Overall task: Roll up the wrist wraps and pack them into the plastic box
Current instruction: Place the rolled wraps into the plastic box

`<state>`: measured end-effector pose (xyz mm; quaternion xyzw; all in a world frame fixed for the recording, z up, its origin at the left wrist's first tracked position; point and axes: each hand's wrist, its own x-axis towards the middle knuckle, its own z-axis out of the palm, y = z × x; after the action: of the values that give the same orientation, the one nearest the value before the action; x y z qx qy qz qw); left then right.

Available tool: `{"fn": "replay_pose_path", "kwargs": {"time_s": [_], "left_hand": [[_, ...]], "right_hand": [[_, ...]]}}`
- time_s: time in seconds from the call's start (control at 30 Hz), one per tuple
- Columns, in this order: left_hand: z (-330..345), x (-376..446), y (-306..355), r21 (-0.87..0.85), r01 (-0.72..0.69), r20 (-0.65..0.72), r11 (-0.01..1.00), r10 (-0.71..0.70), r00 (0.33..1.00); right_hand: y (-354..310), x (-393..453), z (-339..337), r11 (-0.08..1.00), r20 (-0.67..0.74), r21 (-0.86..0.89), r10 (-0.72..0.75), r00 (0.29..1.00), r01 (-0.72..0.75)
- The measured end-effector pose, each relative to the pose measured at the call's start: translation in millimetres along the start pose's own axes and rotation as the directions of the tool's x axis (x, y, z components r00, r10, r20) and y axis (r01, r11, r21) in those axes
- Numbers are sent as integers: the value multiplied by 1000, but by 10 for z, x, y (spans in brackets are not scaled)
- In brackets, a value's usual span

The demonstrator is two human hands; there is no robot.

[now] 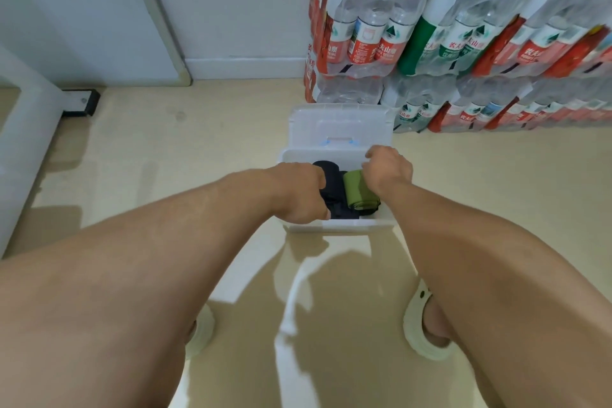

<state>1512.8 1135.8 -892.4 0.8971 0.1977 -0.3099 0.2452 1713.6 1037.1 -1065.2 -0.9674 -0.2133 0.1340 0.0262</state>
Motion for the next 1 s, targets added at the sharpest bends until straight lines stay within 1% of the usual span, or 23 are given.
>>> {"fn": "replay_pose_path", "kwargs": {"time_s": [0.07,0.13,0.2,0.27,0.33,0.4,0.47,0.5,0.53,0.6,0.67,0.73,0.77,0.83,0.87,0.9,1.0], "left_hand": [[-20,20,24,-3,1,-6,1000,-1,1000],[-55,53,35,-20,1,-24,1000,-2,1000],[-87,124,23,-92,-4,-62,996,-1,998],[-95,259,-15,-199,-29,-134,980,2,991],[-46,423,-68,-252,-40,-180,967,-7,984],[41,614,-143,-201,-14,-148,979,-16,989],[86,828,-255,-77,20,-90,997,-27,996],[69,944,-329,-14,30,-82,999,-32,996],[46,1058,-415,30,41,-94,999,-38,995],[10,1285,-592,37,78,-157,996,-71,985],[39,1493,-755,-6,119,-223,993,-117,968],[152,1673,-917,-98,180,-232,979,-198,952],[224,1748,-988,-198,229,-198,953,-268,943],[356,1857,-1098,-391,326,-60,861,-377,924],[409,1896,-1139,-443,352,1,825,-391,920],[438,1922,-1170,-473,357,34,805,-388,921],[441,1954,-1228,-523,329,45,786,-360,932]], "right_hand": [[-77,114,-131,988,-24,143,-53,998,56],[-183,227,-248,971,-54,213,-97,994,107],[-305,335,-338,968,-54,189,-156,986,164],[-402,481,-384,969,-39,131,-208,977,212],[-489,632,-408,968,-28,75,-239,971,241],[-550,796,-401,969,-15,21,-245,969,245],[-572,927,-339,974,-20,-17,-224,974,224],[-578,979,-287,975,-25,-28,-222,975,221],[-583,1023,-219,972,-24,-35,-233,972,232],[-570,1111,-89,963,-21,-46,-265,964,264],[-522,1239,-27,962,-25,-80,-264,964,262],[-474,1380,-18,968,-24,-122,-225,974,220],[-454,1442,-12,969,-19,-143,-208,978,203],[-427,1523,26,966,-9,-175,-196,981,191],[-421,1549,52,963,-17,-193,-197,980,190],[-424,1568,62,956,-29,-221,-205,978,194],[-446,1567,-48,925,-23,-287,-267,963,249]]}}
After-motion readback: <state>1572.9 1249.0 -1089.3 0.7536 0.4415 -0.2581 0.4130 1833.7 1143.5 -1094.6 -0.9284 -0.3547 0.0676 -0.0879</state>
